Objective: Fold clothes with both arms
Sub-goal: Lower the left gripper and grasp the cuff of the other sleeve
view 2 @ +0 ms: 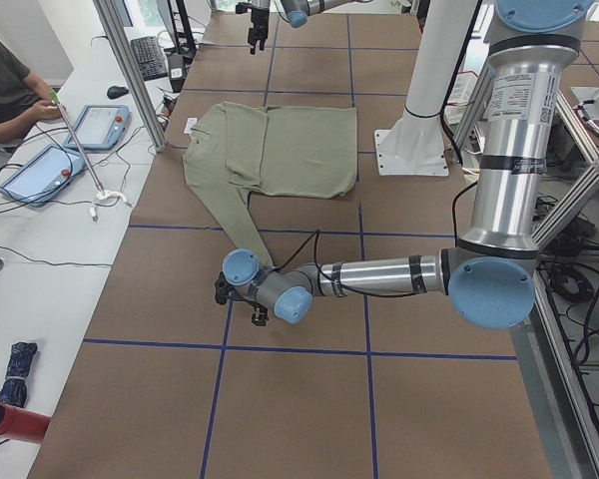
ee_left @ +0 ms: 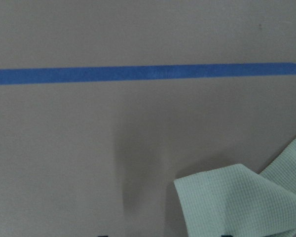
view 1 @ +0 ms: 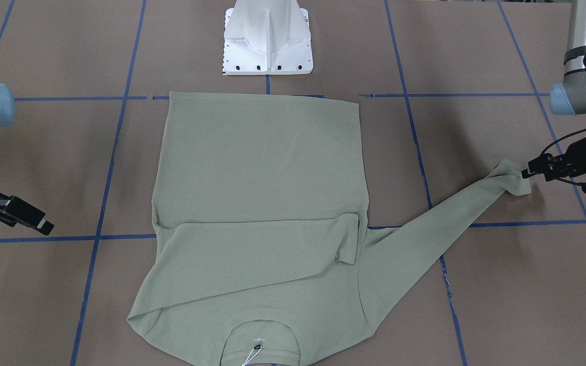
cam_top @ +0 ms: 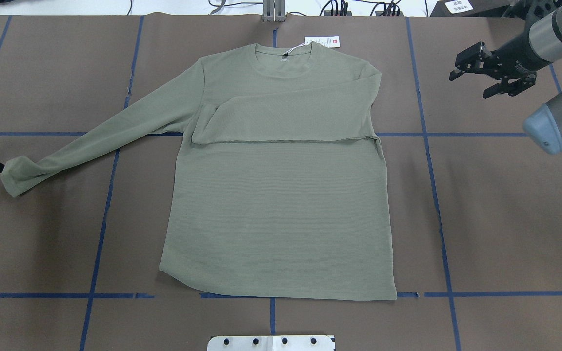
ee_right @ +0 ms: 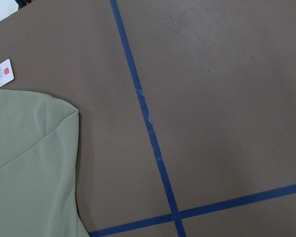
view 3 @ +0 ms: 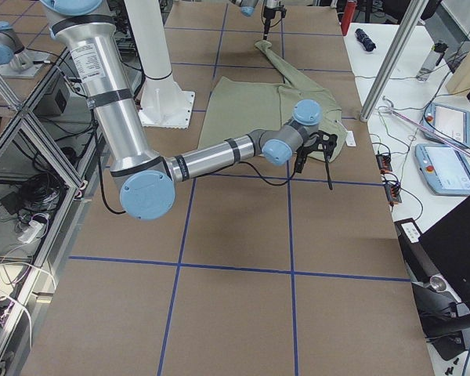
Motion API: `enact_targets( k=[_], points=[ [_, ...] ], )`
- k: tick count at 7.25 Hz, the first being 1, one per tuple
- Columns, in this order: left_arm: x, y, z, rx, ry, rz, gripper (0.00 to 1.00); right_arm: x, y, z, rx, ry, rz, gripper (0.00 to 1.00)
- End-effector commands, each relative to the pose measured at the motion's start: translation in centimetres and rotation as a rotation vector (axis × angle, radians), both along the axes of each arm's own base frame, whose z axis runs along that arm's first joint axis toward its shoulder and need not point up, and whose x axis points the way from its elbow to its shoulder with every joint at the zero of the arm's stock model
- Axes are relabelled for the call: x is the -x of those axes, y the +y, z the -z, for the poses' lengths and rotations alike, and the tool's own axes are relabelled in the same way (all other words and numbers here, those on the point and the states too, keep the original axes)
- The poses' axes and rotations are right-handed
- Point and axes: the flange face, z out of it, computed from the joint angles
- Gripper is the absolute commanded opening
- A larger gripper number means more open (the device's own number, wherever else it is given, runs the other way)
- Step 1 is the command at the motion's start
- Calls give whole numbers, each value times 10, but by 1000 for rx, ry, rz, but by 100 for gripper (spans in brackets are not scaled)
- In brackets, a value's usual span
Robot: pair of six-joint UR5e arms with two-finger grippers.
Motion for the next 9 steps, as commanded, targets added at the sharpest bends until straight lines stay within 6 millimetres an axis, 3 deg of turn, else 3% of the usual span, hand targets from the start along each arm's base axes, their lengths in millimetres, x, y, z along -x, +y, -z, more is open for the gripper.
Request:
enact_targets(
  k=[1, 2, 3, 4, 5, 6, 7, 8, 9],
  points=[
    [-14, 1, 2, 7, 22, -32, 52, 1, 0, -4, 5, 8, -3, 100],
    [-14, 1, 3, -10, 30, -32, 33, 1, 0, -6, 8, 9, -3, 100],
    [-15, 0, 4, -19, 32, -35, 0, 0, 0, -6, 8, 9, -3, 100],
    [-15, 0, 7, -26, 35, -35, 0, -1, 0, -6, 8, 8, -3, 100],
    [-16, -2, 40, -66, 78, -40, 0, -1, 0, -6, 8, 8, -3, 100],
    [-19, 1, 100, -86, 182, -61, 0, -1, 0, -6, 8, 9, -4, 100],
    [-26, -11, 175, -61, 234, -3, 0, -3, 0, -2, 1, 5, -8, 100],
    [-40, -38, 253, -6, 279, 68, 0, -14, -4, 0, -2, 3, -24, 100],
    [-90, -53, 332, 35, 321, 69, 0, -29, -9, 0, -22, 6, -37, 100]
  ],
)
